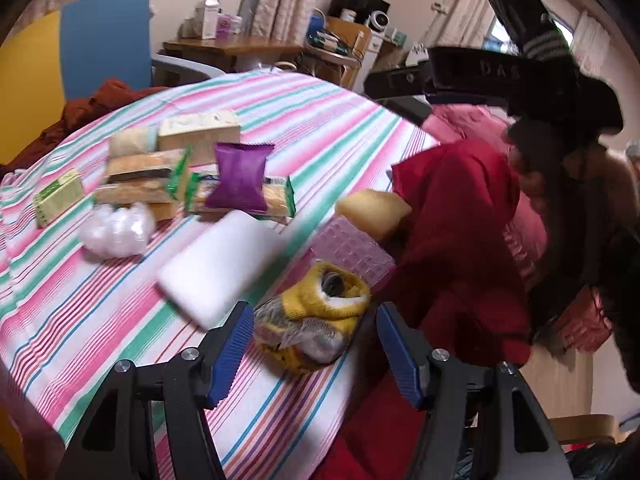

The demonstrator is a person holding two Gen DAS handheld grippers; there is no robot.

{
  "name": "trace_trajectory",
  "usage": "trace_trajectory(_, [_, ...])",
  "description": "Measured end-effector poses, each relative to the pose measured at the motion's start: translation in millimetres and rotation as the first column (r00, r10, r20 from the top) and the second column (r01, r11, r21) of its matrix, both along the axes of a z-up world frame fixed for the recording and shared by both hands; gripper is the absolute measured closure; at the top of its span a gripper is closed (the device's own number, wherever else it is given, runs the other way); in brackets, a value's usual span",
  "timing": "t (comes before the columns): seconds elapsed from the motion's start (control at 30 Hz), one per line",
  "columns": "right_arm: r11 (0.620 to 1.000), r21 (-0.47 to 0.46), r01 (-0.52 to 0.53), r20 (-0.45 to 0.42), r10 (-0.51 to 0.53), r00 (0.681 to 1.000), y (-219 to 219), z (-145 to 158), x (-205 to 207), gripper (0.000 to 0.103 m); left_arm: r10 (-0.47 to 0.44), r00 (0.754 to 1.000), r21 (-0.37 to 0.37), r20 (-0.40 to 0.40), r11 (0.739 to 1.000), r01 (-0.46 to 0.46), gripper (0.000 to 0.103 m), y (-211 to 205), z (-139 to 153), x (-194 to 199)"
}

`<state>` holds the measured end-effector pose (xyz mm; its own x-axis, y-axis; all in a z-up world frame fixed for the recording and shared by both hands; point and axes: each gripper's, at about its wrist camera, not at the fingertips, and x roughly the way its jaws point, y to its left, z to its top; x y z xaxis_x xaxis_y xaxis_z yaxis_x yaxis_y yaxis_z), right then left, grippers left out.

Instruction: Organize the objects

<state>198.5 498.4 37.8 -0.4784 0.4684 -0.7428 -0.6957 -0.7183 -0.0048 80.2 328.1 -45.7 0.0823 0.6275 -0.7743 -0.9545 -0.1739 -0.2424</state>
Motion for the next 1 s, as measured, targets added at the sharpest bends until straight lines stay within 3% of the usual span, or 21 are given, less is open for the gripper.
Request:
trace_trajectory(0.2, [0.999, -0.036, -0.030, 0.061, 0.032, 0.998, 4, -14, -2, 0.000, -0.021, 1.000, -0.033, -0.007, 0.999, 0.021, 0.039, 13, -20, 4])
trace_trajectory(0.33, [0.997, -0.073, -0.037, 0.056, 0.041, 0.998, 5, -19, -6, 0.000, -0.017, 1.000, -0.010, -0.016, 1.000, 0.017, 0.061, 8, -24, -3])
trace_trajectory(0.4, [0.995, -0.089, -0.054, 0.058, 0.059, 0.997, 3, -22, -13, 0.000, -0.007, 1.000, 0.003, -0.012, 1.000, 0.007, 0.065, 3, -24, -8])
trace_trajectory(0.57, [0.983, -0.143, -0.120, 0.062, 0.130, 0.990, -6, -30, -33, 0.000, 0.047, 0.999, 0.017, -0.027, 0.999, -0.047, 0.067, -23, -18, -19])
trace_trajectory(0.7, [0.949, -0.233, -0.215, 0.070, 0.236, 0.969, -20, -43, -55, 0.000, 0.108, 0.994, 0.016, -0.014, 0.994, -0.108, 0.067, -52, -15, -31])
trace_trajectory(0.8, [0.913, -0.238, -0.332, 0.134, 0.369, 0.920, -41, -55, -78, 0.000, 0.152, 0.988, 0.030, 0.003, 0.988, -0.152, 0.067, -79, -8, -39])
trace_trajectory(0.97, [0.784, -0.218, -0.582, 0.265, 0.621, 0.738, -83, -73, -115, 0.000, 0.240, 0.970, 0.056, 0.031, 0.969, -0.241, 0.067, -124, 1, -50])
trace_trajectory(1.0, [0.740, -0.209, -0.640, 0.306, 0.671, 0.676, -94, -77, -124, 0.000, 0.256, 0.966, 0.061, 0.035, 0.964, -0.257, 0.067, -132, 3, -51])
